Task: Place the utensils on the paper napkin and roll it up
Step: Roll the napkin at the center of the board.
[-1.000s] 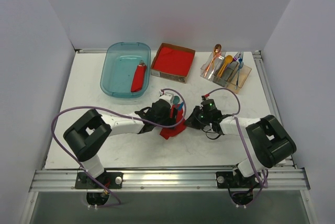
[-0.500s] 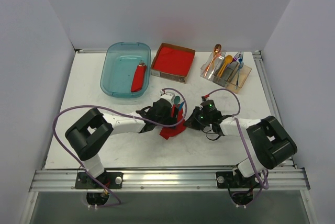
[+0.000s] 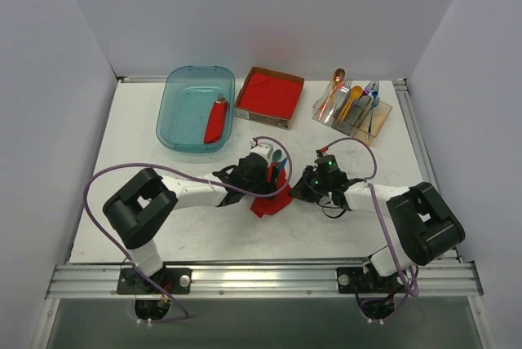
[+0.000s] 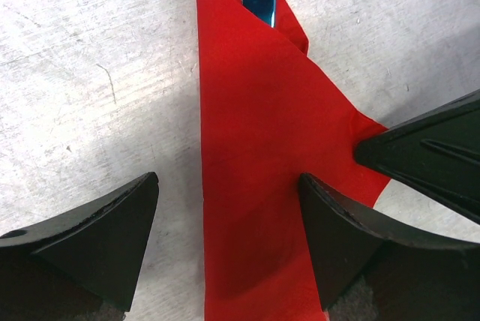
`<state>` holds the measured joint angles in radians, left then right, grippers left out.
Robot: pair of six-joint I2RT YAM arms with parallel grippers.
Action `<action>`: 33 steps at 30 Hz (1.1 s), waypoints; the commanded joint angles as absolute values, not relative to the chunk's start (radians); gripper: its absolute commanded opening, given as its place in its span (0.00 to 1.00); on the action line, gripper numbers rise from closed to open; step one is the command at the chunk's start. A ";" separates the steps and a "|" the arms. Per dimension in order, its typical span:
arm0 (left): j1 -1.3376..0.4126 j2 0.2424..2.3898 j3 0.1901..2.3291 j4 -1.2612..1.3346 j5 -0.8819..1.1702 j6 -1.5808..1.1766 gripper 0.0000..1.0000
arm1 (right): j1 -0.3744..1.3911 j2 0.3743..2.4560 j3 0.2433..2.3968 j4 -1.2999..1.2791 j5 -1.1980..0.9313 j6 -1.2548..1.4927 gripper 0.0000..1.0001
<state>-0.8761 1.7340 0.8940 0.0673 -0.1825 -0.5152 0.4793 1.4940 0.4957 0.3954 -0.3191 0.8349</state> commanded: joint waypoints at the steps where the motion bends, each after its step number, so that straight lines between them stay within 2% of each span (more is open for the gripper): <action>1: -0.880 1.769 0.916 0.061 -0.163 -0.522 0.85 | 0.474 1.470 0.488 0.313 -0.275 0.808 0.00; 10: -0.879 1.807 0.923 0.054 -0.161 -0.525 0.85 | 0.474 1.482 0.495 0.319 -0.276 0.802 0.00; 21: -0.890 1.841 0.920 0.003 -0.216 -0.528 0.79 | 0.474 1.494 0.512 0.319 -0.279 0.796 0.00; 33: -0.905 1.894 0.877 -0.025 -0.230 -0.572 0.79 | 0.474 1.497 0.551 0.295 -0.278 0.784 0.00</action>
